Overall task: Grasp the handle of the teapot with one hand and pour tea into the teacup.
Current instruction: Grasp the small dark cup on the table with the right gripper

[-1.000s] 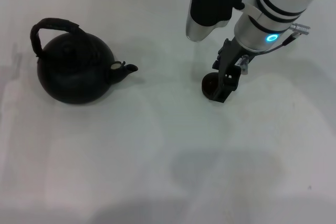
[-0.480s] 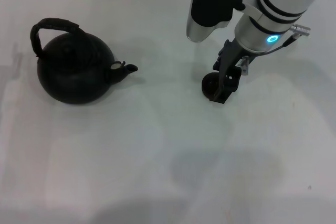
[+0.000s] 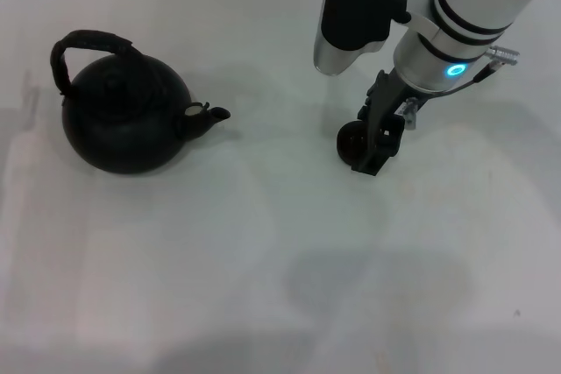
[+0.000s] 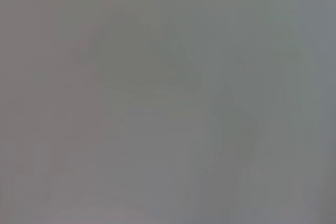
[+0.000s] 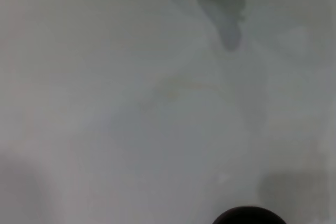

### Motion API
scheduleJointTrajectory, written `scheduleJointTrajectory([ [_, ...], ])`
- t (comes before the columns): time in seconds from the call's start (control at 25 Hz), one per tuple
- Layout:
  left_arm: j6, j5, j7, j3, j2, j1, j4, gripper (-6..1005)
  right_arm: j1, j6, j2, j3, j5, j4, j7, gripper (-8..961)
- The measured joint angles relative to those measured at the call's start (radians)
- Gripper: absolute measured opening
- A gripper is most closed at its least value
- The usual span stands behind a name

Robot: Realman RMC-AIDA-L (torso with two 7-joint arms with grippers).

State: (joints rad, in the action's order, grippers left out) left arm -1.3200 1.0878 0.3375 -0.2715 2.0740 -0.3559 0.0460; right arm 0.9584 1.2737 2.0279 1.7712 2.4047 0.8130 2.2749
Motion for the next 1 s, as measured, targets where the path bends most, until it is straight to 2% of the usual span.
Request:
scheduleJointTrajectory([
  [0.84, -0.001, 0.001, 0.0, 0.0, 0.002, -0.002, 0.002, 637, -0.001, -0.035, 0.0, 0.03, -0.013, -0.015, 0.0, 825],
  [1.0, -0.001, -0.001, 0.0, 0.0, 0.002, -0.002, 0.003, 637, -0.001, -0.037, -0.001, 0.038, -0.013, -0.012, 0.0, 759],
])
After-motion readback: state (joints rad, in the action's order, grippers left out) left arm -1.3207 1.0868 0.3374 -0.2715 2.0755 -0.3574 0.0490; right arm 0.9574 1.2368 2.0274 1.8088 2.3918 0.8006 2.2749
